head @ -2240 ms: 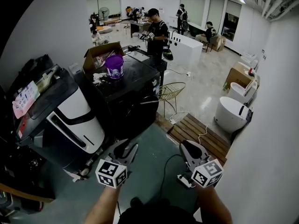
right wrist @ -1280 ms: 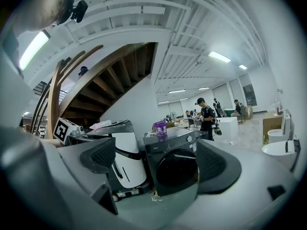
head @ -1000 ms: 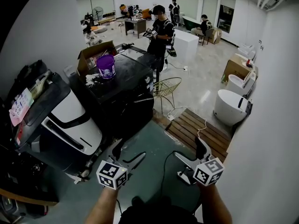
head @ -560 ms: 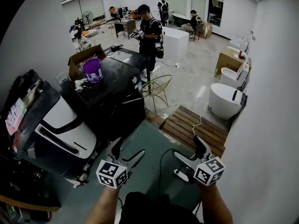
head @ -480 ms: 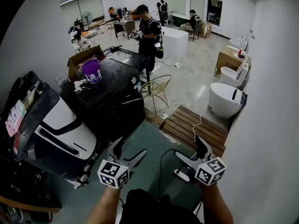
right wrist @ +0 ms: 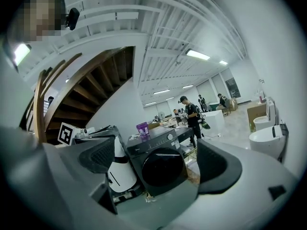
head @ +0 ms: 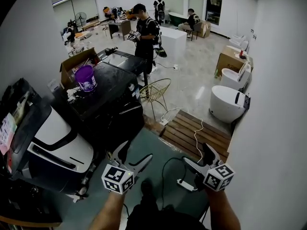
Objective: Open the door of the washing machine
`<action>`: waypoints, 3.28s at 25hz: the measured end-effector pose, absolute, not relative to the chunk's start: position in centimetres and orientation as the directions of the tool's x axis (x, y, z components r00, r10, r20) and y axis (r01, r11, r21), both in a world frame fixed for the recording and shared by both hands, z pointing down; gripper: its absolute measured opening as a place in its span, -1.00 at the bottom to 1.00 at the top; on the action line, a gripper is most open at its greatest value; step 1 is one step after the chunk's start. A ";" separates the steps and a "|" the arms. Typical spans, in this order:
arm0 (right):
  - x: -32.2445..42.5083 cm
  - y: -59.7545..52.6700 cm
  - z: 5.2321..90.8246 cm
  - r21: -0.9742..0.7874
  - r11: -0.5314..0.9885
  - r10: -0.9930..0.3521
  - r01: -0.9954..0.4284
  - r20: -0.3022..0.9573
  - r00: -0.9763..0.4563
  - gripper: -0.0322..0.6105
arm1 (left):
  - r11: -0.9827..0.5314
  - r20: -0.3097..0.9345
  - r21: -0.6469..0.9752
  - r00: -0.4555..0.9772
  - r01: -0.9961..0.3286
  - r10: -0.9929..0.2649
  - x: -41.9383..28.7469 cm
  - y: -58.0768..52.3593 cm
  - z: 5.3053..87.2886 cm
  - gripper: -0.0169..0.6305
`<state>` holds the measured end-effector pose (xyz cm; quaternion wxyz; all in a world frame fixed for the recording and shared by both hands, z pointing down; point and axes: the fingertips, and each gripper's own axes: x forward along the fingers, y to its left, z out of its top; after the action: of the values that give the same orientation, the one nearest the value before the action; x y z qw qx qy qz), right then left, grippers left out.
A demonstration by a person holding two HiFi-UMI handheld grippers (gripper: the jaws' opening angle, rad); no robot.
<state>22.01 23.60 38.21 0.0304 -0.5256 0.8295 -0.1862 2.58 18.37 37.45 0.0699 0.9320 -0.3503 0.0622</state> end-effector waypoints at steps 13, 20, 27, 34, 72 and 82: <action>14.2 5.3 35.8 -0.335 0.407 -0.873 -0.850 0.130 -0.469 0.73 | -0.720 0.173 0.075 0.720 -0.690 -0.672 -5.2 2.4 38.3 0.44; 11.1 2.2 36.5 -0.319 0.413 -0.859 -0.853 0.175 -0.481 0.73 | -0.700 0.170 0.138 0.713 -0.701 -0.680 -8.6 -0.4 39.4 0.44; 10.0 0.3 36.9 -0.335 0.422 -0.844 -0.842 0.193 -0.500 0.73 | -0.676 0.171 0.148 0.692 -0.722 -0.701 -10.3 -1.5 39.3 0.44; 9.3 -2.9 37.9 -0.353 0.475 -0.809 -0.806 0.186 -0.558 0.70 | -0.646 0.205 0.145 0.661 -0.750 -0.722 -10.1 -3.6 40.2 0.43; 8.3 -25.8 42.0 -0.281 0.869 -0.318 -0.407 0.314 -0.895 0.35 | -0.196 0.287 0.182 0.243 -0.964 -0.927 -7.2 -20.1 43.5 0.31; 5.2 -29.3 46.4 -0.263 0.945 -0.079 -0.193 0.389 -0.918 0.25 | -0.004 0.371 0.193 0.077 -0.981 -0.925 -7.6 -21.8 47.1 0.29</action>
<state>5.18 -29.30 46.36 -0.1903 -0.0702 0.9677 -0.1499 -7.61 -21.77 47.11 0.2029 0.7052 -0.6759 0.0685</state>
